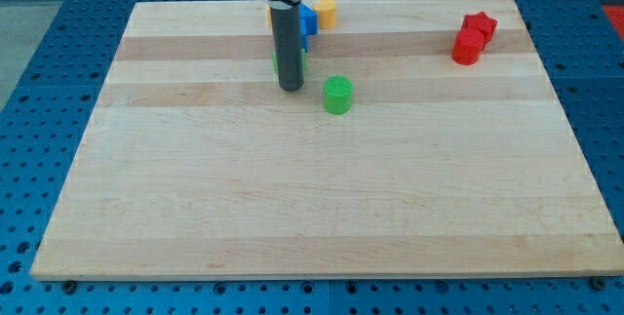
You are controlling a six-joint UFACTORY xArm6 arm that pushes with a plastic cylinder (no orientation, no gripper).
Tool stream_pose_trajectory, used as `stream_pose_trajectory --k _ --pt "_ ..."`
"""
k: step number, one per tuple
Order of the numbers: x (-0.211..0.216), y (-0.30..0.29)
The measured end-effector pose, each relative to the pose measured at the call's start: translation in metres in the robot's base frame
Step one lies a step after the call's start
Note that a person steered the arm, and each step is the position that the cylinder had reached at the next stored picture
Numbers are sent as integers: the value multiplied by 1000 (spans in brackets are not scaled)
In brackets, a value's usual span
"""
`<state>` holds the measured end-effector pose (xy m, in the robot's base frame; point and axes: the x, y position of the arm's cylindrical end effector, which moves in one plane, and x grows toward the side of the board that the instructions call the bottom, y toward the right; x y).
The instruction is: Push the green circle to the top center
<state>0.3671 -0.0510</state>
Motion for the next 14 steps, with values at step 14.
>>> stream_pose_trajectory --k 14 --pt "-17 68"
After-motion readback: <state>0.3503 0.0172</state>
